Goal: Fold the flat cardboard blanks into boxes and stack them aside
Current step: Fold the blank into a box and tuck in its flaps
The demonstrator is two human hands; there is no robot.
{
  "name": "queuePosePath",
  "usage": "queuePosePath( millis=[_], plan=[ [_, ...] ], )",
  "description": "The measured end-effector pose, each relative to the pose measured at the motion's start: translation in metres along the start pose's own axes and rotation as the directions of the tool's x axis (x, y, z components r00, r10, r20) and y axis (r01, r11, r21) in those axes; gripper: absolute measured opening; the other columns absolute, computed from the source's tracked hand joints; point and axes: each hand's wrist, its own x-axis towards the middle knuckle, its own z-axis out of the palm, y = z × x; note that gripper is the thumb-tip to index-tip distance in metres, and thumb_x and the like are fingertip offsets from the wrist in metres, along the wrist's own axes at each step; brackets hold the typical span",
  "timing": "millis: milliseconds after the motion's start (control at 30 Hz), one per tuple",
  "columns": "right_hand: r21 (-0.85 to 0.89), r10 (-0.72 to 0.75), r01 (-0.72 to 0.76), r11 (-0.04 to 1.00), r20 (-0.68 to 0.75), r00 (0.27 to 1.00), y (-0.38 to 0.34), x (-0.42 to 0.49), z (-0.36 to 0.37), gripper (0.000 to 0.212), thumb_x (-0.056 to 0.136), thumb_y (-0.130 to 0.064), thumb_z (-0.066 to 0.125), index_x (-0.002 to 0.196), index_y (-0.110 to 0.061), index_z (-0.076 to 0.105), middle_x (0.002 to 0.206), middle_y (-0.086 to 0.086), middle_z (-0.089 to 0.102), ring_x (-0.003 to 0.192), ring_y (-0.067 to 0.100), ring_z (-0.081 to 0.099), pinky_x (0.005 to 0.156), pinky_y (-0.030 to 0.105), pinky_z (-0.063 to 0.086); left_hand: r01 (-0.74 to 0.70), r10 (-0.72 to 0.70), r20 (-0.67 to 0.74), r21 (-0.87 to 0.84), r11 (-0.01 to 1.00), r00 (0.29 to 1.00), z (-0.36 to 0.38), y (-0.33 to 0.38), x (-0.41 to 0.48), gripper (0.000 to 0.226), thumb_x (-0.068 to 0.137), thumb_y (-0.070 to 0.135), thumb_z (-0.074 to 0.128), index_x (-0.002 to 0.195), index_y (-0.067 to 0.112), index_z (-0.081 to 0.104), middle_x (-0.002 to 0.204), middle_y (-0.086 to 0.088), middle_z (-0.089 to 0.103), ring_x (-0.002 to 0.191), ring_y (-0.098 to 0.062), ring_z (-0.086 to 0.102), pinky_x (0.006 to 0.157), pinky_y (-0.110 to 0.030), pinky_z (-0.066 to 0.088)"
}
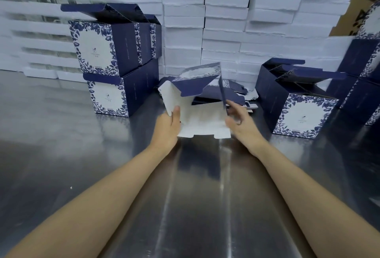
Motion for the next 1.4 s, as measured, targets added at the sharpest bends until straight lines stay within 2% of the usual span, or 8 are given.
queuePosePath(
  millis=[100,300,500,600,767,1033,1200,1400],
  plan=[
    [-0.069,-0.098,0.101,0.992,0.051,0.994,-0.008,-0.004,0.018,0.062,0.074,-0.043,0.07,0.131,-0.027,0.05,0.119,-0.015,0.045,0.103,-0.024,0.045,0.083,-0.005,0.031,-0.032,0.039,-0.097,0.075,0.997,0.994,-0.006,-0.004,0.006,0.039,0.104,0.028,0.038,0.088,0.0,0.059,0.072,-0.006,0.058,0.069,-0.022,0.056,0.064,-0.033,0.044],
    [0.132,-0.12,0.167,0.977,-0.307,0.944,-0.015,-0.006,0.034,0.018,0.102,-0.007,0.043,0.095,-0.017,0.057,0.08,0.003,0.058,0.073,0.012,0.06,0.073,0.029,0.053,0.054,-0.088,-0.196,-0.174,0.983,0.977,-0.013,-0.004,0.013,0.021,0.099,0.025,0.052,0.096,0.008,0.063,0.09,-0.004,0.068,0.087,-0.02,0.064,0.087,-0.044,0.054],
    [0.063,-0.253,0.302,0.951,-0.402,0.88,-0.021,-0.009,0.031,0.033,0.1,-0.001,0.041,0.12,-0.026,0.036,0.117,0.017,0.054,0.06,0.017,0.063,0.059,0.015,0.051,0.145,-0.197,-0.142,-0.311,0.939,0.97,-0.019,-0.004,0.015,0.041,0.101,0.031,0.049,0.093,-0.008,0.059,0.085,-0.01,0.05,0.081,-0.02,0.045,0.088,-0.051,0.049],
    [0.039,-0.284,0.329,0.944,-0.417,0.863,-0.021,-0.009,0.03,0.036,0.098,0.002,0.045,0.117,-0.027,0.037,0.117,-0.009,0.051,0.056,0.006,0.062,0.058,0.014,0.051,0.174,-0.24,-0.126,-0.392,0.903,0.963,-0.018,-0.002,0.014,0.033,0.102,0.031,0.047,0.085,0.005,0.058,0.088,-0.012,0.055,0.08,-0.022,0.051,0.071,-0.04,0.05],
    [-0.168,-0.35,0.325,0.931,-0.159,0.923,-0.011,-0.011,0.025,0.038,0.089,-0.002,0.038,0.105,-0.028,0.06,0.091,0.004,0.058,0.073,0.004,0.057,0.069,0.015,0.043,0.21,-0.264,-0.057,-0.46,0.863,0.963,-0.017,-0.003,0.016,0.028,0.103,0.032,0.043,0.095,0.008,0.055,0.093,-0.012,0.056,0.084,-0.024,0.049,0.077,-0.039,0.043],
    [-0.214,-0.209,0.232,0.949,0.128,0.97,-0.01,-0.012,0.026,0.091,0.076,-0.001,0.06,0.138,-0.058,0.026,0.132,-0.017,0.043,0.115,-0.003,0.044,0.093,0.0,0.029,0.26,-0.286,0.034,-0.528,0.808,0.958,-0.016,-0.004,0.018,0.042,0.104,0.037,0.033,0.127,0.007,0.052,0.124,-0.013,0.064,0.102,-0.026,0.064,0.069,-0.033,0.053],
    [-0.261,-0.285,0.232,0.937,-0.188,0.94,-0.009,-0.007,0.029,0.07,0.083,-0.017,0.072,0.132,-0.056,0.04,0.098,-0.011,0.061,0.081,0.002,0.056,0.081,0.006,0.04,0.237,-0.238,0.066,-0.519,0.821,0.969,-0.012,0.0,0.013,0.042,0.104,0.035,0.036,0.124,0.005,0.056,0.121,-0.012,0.066,0.113,-0.025,0.063,0.096,-0.043,0.051],
    [-0.285,-0.287,0.183,0.941,-0.385,0.877,-0.01,-0.006,0.027,0.06,0.085,-0.006,0.069,0.14,-0.021,0.05,0.074,0.002,0.054,0.064,0.003,0.049,0.073,0.006,0.038,0.101,-0.086,0.058,-0.379,0.92,0.995,0.002,-0.003,0.006,0.016,0.096,0.033,0.056,0.091,0.017,0.055,0.086,0.01,0.066,0.088,-0.006,0.065,0.076,-0.022,0.055]
  ],
)
